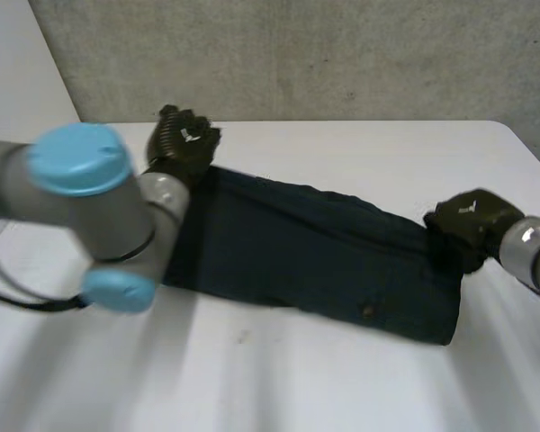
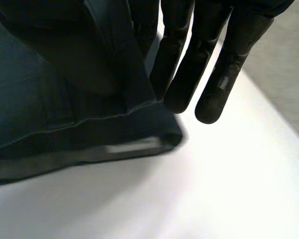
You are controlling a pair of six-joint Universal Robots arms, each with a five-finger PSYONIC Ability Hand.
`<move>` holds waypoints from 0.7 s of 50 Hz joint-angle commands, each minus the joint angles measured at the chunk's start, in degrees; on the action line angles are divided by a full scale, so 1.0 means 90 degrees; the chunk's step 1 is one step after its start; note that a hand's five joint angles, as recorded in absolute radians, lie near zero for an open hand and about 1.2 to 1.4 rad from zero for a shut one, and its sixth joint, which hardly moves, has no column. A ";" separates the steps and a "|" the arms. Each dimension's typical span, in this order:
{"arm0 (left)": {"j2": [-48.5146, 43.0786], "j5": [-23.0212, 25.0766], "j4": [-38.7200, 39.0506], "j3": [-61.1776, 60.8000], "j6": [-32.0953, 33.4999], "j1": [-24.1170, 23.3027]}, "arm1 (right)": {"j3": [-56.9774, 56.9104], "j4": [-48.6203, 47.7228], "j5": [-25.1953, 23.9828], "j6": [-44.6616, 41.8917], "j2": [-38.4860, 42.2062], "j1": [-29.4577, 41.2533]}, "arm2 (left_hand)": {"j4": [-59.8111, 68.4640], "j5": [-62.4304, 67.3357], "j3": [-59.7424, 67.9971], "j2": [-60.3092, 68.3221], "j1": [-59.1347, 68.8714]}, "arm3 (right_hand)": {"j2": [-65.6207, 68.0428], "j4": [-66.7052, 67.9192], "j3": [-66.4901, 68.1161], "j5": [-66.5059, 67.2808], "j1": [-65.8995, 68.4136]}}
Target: Fold the shorts.
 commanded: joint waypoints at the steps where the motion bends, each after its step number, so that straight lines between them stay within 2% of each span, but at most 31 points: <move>1: -0.2447 0.0075 0.0091 0.2617 -0.0120 -0.0209 | -0.1113 -0.1504 0.1206 -0.0070 0.1554 0.0280 | 0.1229 0.1657 0.1290 0.1255 0.1763 | 0.1411 0.1300 0.1363 0.1445 0.2834; 7: -0.3249 0.0240 0.0783 0.3185 -0.0442 -0.0307 | -0.1854 -0.2353 0.1391 -0.0157 0.2657 0.0289 | 0.1229 0.1657 0.1290 0.1255 0.1763 | 0.1411 0.1300 0.1363 0.1445 0.2834; 10: -0.3474 0.0524 0.1359 0.3244 -0.0491 -0.0327 | -0.2031 -0.2491 0.1499 -0.0158 0.2825 0.0289 | 0.1229 0.1657 0.1290 0.1255 0.1763 | 0.1411 0.1300 0.1363 0.1445 0.2834; 13: -0.3562 0.0602 0.1877 0.3166 -0.0569 -0.0356 | -0.2198 -0.2482 0.1558 -0.0089 0.2884 0.0299 | 0.1229 0.1657 0.1290 0.1255 0.1763 | -0.6366 -0.6477 -0.6415 -0.6333 -0.4944; 15: -0.3543 0.0602 0.2034 0.3079 -0.0686 -0.0376 | -0.2091 -0.2501 0.1538 0.0027 0.2787 0.0299 | -0.3286 -0.2857 -0.3225 -0.3260 -0.2751 | -0.6366 -0.6477 -0.6415 -0.6333 -0.4944; 16: -0.3504 0.0593 0.2199 0.2933 -0.0870 -0.0385 | -0.2042 -0.2520 0.1529 0.0105 0.2748 0.0299 | -0.6549 -0.6120 -0.6488 -0.6523 -0.6014 | -0.6366 -0.6477 -0.6415 -0.6333 -0.4944; 21: -0.2705 0.0583 0.2347 0.2269 -0.1535 -0.0376 | -0.1369 -0.2618 0.1451 0.0788 0.1910 0.0231 | -0.6549 -0.6120 -0.6488 -0.6523 -0.6014 | -0.6366 -0.6477 -0.6415 -0.6333 -0.4944; 26: -0.1465 0.0583 0.2308 0.1186 -0.2053 -0.0337 | -0.0296 -0.2716 0.1032 0.1403 0.0290 0.0231 | -0.6549 -0.6120 -0.6488 -0.6523 -0.6014 | -0.6366 -0.6477 -0.6415 -0.6333 -0.4944; 29: -0.0576 0.0612 0.2123 0.0346 -0.2297 -0.0327 | 0.0135 -0.2444 0.0690 0.1590 -0.0113 0.0231 | -0.6549 -0.6120 -0.6488 -0.6523 -0.6014 | -0.6366 -0.6477 -0.6415 -0.6333 -0.4944; 34: 0.0333 0.0602 0.1050 -0.0768 -0.2512 -0.0327 | 0.0896 -0.1263 0.0036 0.2077 -0.0231 0.0134 | -0.6376 -0.5947 -0.6315 -0.6350 -0.5841 | -0.6366 -0.6477 -0.6415 -0.6333 -0.4944; 35: 0.0508 0.0593 0.0603 -0.1040 -0.2609 -0.0336 | 0.1024 -0.1242 -0.0014 0.2195 -0.0231 0.0085 | -0.6357 -0.5929 -0.6296 -0.6331 -0.5823 | -0.6366 -0.6477 -0.6415 -0.6333 -0.4944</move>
